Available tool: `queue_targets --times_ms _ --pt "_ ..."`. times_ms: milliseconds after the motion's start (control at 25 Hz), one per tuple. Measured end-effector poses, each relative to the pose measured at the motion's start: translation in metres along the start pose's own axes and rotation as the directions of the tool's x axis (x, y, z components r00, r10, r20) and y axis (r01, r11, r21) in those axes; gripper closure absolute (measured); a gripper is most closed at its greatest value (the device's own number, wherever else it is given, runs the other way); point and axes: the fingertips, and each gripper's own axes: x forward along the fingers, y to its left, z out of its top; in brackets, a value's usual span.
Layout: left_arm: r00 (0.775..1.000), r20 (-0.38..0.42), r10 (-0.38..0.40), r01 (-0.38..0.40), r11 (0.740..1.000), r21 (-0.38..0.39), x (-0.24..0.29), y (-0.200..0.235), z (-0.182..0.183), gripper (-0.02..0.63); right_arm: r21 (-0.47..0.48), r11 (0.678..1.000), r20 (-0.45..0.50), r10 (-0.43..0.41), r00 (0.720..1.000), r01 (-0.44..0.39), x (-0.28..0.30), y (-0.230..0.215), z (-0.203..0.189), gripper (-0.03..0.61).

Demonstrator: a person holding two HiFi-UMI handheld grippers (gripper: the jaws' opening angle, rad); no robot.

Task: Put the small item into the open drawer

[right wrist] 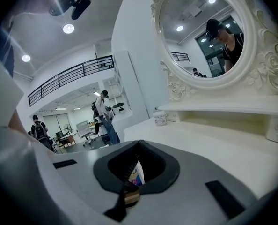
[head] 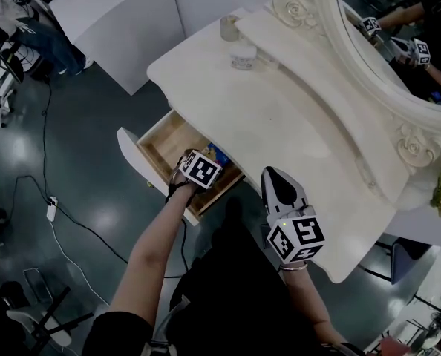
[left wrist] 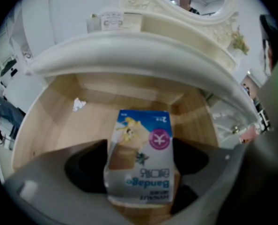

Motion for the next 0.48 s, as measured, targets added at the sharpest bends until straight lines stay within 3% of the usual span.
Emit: queue_targets --times_ms 360,480 --pt "0.999 -0.052 0.008 -0.008 1.000 0.008 0.009 0.004 -0.010 0.175 0.014 1.000 -0.011 -0.011 1.000 0.011 0.002 -0.003 -0.004 0.574" --pt "0.999 -0.036 -0.006 0.006 1.000 0.012 0.014 0.002 -0.009 0.175 0.019 1.000 -0.014 -0.015 1.000 0.015 0.003 -0.004 -0.005 0.574"
